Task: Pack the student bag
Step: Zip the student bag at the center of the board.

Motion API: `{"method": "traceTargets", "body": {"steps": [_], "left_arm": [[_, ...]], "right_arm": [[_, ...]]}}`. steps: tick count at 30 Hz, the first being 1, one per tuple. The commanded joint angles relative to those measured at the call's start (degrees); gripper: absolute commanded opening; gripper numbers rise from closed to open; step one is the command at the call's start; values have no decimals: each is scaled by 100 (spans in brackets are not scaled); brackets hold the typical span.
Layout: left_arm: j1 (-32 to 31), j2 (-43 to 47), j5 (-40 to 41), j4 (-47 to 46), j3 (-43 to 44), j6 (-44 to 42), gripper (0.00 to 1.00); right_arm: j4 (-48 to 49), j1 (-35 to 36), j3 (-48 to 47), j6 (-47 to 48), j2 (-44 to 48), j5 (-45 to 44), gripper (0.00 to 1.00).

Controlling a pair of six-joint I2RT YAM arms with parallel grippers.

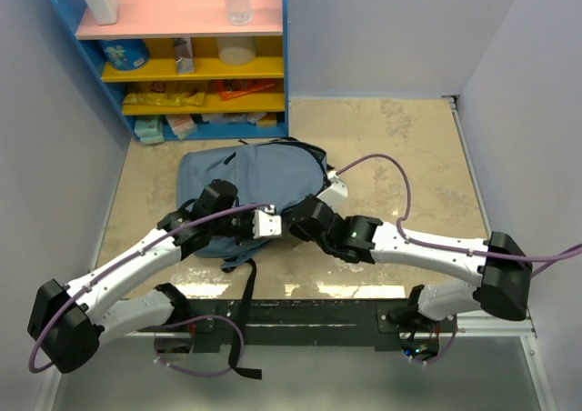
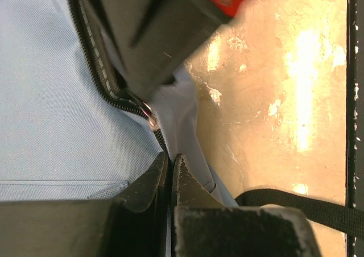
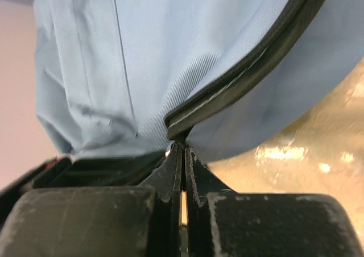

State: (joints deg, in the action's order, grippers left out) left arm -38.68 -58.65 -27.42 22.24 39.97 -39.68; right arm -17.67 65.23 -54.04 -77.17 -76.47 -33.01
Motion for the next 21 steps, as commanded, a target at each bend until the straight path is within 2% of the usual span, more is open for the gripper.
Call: {"method": "traceTargets", "body": {"steps": [1,12,21], "left_arm": [[9,231,52,1326,-129,-136,4],[-26,232,395,1661,-542,-646,6],[-35,433,782,2398,-560,-1278,6]], "right_arm": [[-122,-722,-299,746,80,-1032,0],[-8,-1302,-326,1089,176,-768,0],[133,-1925,-361,1441,71,-557,0]]}}
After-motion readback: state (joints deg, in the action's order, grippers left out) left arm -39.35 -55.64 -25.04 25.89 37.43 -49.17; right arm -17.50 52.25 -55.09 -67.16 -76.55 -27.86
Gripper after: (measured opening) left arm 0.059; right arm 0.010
